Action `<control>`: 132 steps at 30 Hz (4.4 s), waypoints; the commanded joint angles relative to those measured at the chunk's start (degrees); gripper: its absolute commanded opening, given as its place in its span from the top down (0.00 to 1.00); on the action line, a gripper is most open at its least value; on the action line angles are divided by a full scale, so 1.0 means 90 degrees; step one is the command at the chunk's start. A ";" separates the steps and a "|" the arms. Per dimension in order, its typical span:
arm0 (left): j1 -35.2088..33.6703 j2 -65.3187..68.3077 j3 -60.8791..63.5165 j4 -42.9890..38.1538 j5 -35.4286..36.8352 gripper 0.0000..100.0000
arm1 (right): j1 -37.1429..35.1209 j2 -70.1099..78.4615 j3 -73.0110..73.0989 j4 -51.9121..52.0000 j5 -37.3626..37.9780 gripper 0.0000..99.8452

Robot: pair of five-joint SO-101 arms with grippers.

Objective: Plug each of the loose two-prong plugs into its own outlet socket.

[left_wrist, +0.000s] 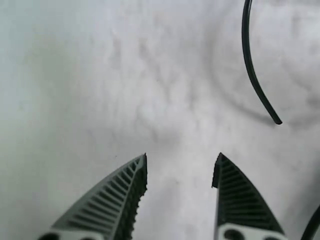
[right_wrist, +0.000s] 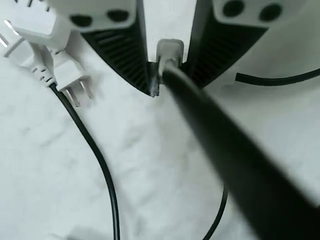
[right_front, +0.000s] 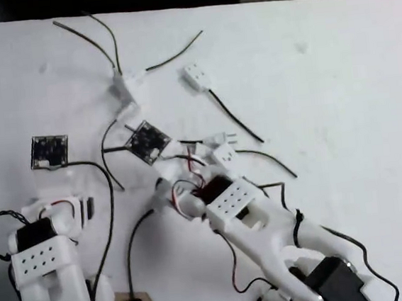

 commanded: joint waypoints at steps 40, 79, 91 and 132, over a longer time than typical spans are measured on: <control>-0.0063 -0.0151 0.0068 -0.0117 -0.0342 0.78 | 0.0181 0.0542 -0.0371 0.0972 -0.0713 0.98; -0.0063 -0.0151 0.0088 -0.0117 -0.0352 0.78 | 0.0161 -0.0230 -0.0186 0.1519 -0.2090 0.98; -0.0063 -0.0151 0.0088 -0.0117 -0.0352 0.78 | 0.0142 -0.1079 -0.0371 0.1294 -0.1475 0.98; 0.0327 -0.0161 -0.0205 0.0147 -0.0371 0.78 | 0.0366 -0.3228 0.0742 0.1792 -0.1514 0.98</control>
